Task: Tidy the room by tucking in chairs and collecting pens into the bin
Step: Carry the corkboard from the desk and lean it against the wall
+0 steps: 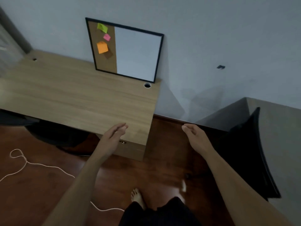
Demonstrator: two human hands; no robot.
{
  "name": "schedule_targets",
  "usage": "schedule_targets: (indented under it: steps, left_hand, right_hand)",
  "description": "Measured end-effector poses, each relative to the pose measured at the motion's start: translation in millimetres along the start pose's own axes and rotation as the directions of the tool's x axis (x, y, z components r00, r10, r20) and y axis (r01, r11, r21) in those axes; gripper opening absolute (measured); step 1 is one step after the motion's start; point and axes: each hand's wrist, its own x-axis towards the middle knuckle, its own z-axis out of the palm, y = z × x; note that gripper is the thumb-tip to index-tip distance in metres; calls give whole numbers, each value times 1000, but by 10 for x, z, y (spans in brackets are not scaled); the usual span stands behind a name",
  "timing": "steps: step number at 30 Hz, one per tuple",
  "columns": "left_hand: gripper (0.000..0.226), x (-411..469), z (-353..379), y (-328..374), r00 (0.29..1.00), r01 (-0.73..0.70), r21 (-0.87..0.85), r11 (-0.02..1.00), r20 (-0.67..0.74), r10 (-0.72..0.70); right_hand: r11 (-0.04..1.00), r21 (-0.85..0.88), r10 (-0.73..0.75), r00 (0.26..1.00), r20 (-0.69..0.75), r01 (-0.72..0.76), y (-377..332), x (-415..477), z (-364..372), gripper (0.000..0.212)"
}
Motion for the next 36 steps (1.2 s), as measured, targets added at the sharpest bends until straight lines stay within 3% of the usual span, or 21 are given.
schedule_targets:
  steps: [7, 16, 25, 30, 33, 36]
  left_hand:
    - [45, 689, -469, 432, 1000, 26, 9, 1000, -14, -26]
    - [36, 2160, -909, 1248, 995, -13, 20, 1000, -98, 15]
    - [45, 3682, -1406, 1790, 966, 120, -30, 992, -228, -124]
    - [31, 4544, -1810, 1899, 927, 204, -66, 977, -308, -214]
    - [41, 5084, -2071, 1943, 921, 236, -44, 971, -309, -238]
    - [44, 5611, -2294, 2012, 904, 286, -28, 958, -322, -279]
  right_hand:
    - [1000, -22, -21, 998, 68, 22, -408, 764, 341, 45]
    - [1000, 7, -23, 993, 117, 22, -1062, 2236, 392, 48]
    - [999, -49, -9, 972, 233, 22, -1997, 3704, 456, 48]
    - [998, -29, 59, 982, 178, -55, -2420, 4335, 615, 66]
    - [988, 48, 141, 979, 147, -149, -2479, 4751, 662, 96]
    - [968, 101, 214, 968, 134, -228, -2292, 5253, 773, 89]
